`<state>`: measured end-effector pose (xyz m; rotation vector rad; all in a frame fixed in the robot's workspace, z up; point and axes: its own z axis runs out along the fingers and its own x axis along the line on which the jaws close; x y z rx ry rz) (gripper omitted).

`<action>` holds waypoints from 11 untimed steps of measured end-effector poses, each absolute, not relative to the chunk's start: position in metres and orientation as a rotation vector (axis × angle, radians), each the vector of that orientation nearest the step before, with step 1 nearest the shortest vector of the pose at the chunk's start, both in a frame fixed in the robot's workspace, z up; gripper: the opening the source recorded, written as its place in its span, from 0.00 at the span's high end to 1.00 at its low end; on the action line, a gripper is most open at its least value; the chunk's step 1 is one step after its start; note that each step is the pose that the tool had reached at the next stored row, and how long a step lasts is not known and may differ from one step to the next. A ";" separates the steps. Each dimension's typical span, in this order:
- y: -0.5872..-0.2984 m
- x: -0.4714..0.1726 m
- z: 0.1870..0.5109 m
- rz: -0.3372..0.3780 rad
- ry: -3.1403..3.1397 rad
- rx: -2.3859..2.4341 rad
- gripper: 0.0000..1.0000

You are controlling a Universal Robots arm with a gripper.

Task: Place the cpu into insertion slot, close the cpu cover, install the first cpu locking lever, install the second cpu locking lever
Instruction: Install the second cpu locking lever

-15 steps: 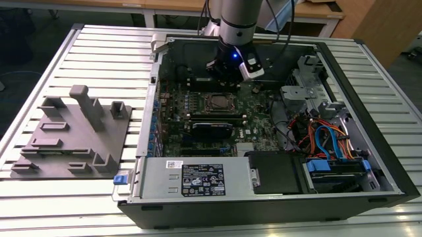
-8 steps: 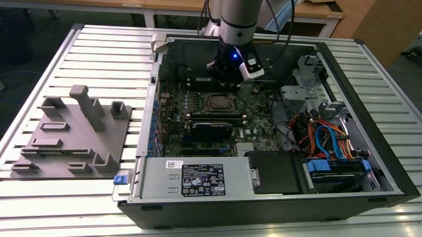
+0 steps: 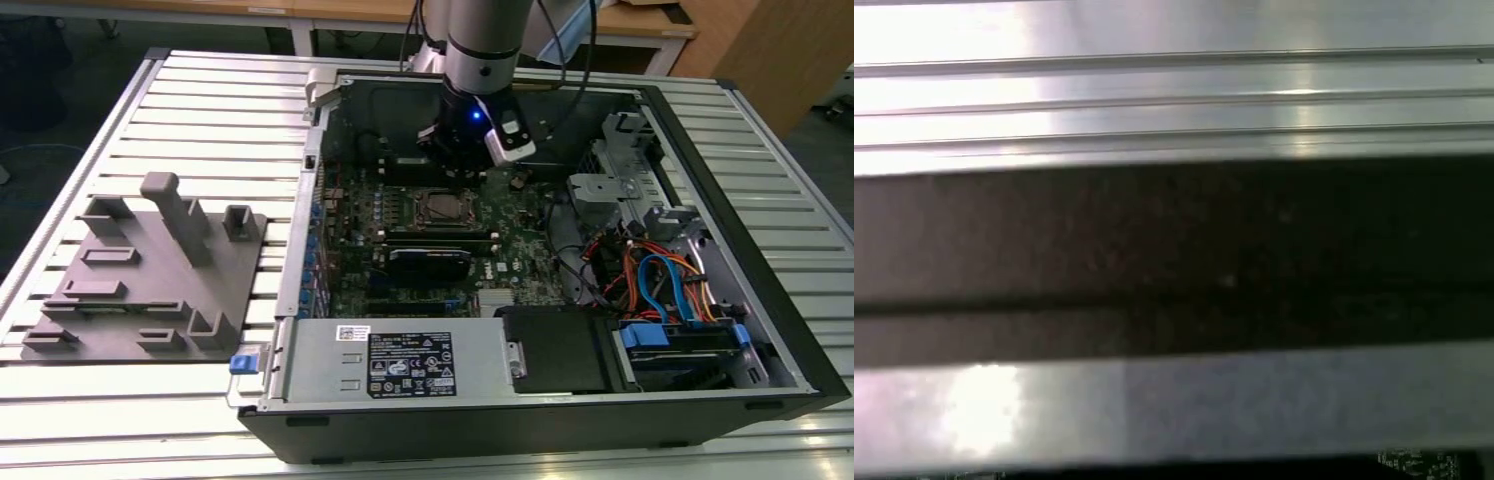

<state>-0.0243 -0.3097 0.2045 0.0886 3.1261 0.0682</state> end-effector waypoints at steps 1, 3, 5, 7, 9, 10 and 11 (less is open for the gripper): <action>-0.311 -0.024 0.205 0.067 3.126 0.089 0.90; -0.312 -0.024 0.205 0.065 3.126 0.089 0.90; -0.312 -0.024 0.204 0.065 3.126 0.089 0.90; -0.312 -0.024 0.205 0.064 3.126 0.089 0.90; -0.312 -0.024 0.206 0.063 3.126 0.089 0.90; -0.312 -0.024 0.207 0.063 3.126 0.089 0.90; -0.312 -0.024 0.208 0.063 3.126 0.088 0.90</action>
